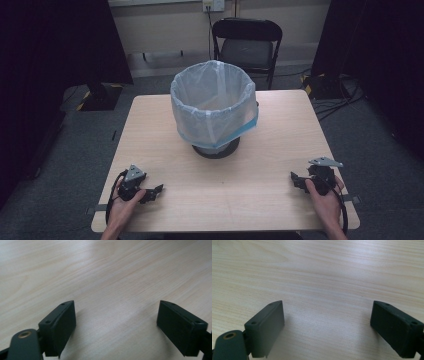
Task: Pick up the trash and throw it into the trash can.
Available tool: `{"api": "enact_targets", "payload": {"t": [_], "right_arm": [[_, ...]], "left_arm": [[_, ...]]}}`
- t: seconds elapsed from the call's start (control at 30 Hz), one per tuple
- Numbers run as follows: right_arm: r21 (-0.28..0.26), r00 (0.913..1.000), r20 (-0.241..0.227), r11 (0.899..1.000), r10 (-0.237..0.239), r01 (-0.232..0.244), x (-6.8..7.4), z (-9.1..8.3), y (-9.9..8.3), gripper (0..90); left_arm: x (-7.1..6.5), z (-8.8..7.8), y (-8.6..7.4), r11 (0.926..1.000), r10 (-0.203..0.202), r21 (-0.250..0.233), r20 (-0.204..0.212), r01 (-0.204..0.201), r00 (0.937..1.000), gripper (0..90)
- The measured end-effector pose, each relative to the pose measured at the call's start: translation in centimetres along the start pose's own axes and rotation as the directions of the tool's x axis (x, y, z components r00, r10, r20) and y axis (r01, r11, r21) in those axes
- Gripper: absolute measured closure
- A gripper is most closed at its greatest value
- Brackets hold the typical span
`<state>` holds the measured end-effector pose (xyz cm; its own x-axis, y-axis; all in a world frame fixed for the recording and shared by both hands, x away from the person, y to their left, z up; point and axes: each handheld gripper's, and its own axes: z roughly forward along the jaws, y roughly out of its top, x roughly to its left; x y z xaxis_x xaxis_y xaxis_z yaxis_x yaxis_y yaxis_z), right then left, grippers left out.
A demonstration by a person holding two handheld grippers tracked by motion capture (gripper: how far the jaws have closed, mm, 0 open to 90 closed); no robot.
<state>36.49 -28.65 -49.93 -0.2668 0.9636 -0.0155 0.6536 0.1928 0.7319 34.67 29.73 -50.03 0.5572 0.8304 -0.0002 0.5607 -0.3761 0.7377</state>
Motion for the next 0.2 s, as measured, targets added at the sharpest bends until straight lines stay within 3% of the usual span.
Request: {"api": "enact_targets", "payload": {"t": [0.2], "right_arm": [[-0.001,1.0,0.001,1.0,0.0,0.0,0.0,0.01,0.0,11.2]], "left_arm": [[0.0,0.02,0.0,1.0,0.001,0.001,-0.002,-0.001,1.0,15.2]]}}
